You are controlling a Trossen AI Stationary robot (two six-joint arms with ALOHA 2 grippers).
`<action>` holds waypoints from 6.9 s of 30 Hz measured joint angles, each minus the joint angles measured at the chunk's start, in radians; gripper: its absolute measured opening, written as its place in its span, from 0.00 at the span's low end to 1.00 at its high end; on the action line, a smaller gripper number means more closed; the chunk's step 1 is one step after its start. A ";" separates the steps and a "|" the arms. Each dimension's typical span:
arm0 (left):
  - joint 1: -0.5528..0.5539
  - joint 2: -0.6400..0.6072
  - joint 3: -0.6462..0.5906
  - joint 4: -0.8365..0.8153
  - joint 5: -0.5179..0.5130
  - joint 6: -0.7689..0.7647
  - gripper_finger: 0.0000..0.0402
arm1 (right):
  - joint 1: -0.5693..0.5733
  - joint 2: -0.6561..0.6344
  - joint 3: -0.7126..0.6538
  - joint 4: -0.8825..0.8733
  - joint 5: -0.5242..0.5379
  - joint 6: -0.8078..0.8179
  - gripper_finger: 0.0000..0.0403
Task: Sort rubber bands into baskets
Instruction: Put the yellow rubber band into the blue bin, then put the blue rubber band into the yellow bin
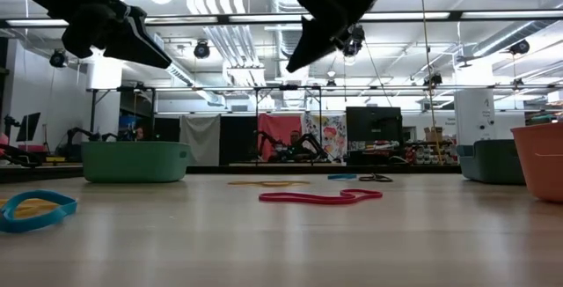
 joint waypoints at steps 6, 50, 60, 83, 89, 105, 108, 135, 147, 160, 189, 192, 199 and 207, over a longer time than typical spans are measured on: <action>0.000 0.002 0.000 0.006 -0.001 0.000 0.21 | -0.002 0.057 -0.109 0.173 -0.095 0.000 0.02; 0.012 0.019 0.000 0.105 0.008 0.119 0.21 | -0.057 0.386 -0.006 0.211 -0.174 0.047 0.02; 0.012 0.019 -0.001 0.104 0.008 0.116 0.21 | -0.043 0.198 -0.013 0.087 -0.043 -0.013 0.02; 0.012 0.019 -0.001 0.105 0.008 0.114 0.21 | -0.020 -0.084 -0.024 -1.076 0.319 0.958 0.02; 0.012 0.019 -0.001 0.106 0.008 0.114 0.21 | -0.020 -0.084 -0.046 -1.124 0.207 1.091 0.02; 0.014 0.019 -0.001 0.115 0.008 0.115 0.21 | -0.059 -0.104 -0.245 -1.138 0.052 1.105 0.02; 0.017 0.019 -0.001 0.135 0.008 0.122 0.21 | -0.071 -0.119 -0.261 -1.138 0.047 1.099 0.02; 0.123 0.019 -0.002 0.367 0.008 0.254 0.21 | -0.085 -0.163 -0.333 -1.040 0.147 1.129 0.03; 0.131 0.019 -0.002 0.381 0.045 0.225 0.19 | -0.085 -0.163 -0.333 -1.037 0.139 1.127 0.22; 0.131 0.019 -0.002 0.344 0.062 0.123 0.19 | -0.056 -0.175 -0.274 -0.815 0.193 0.918 0.28; 0.130 0.168 -0.002 0.540 0.270 0.068 0.19 | 0.060 -0.178 -0.265 -0.130 0.223 0.260 0.14; 0.139 0.244 0.013 0.599 0.271 0.126 0.19 | 0.078 -0.194 -0.265 -0.136 0.251 0.248 0.13; 0.238 0.413 0.115 0.607 0.378 0.193 0.19 | 0.109 -0.279 -0.266 -0.137 0.289 0.239 0.13; 0.371 0.654 0.257 0.652 0.512 0.289 0.19 | 0.108 -0.382 -0.270 -0.131 0.291 0.199 0.12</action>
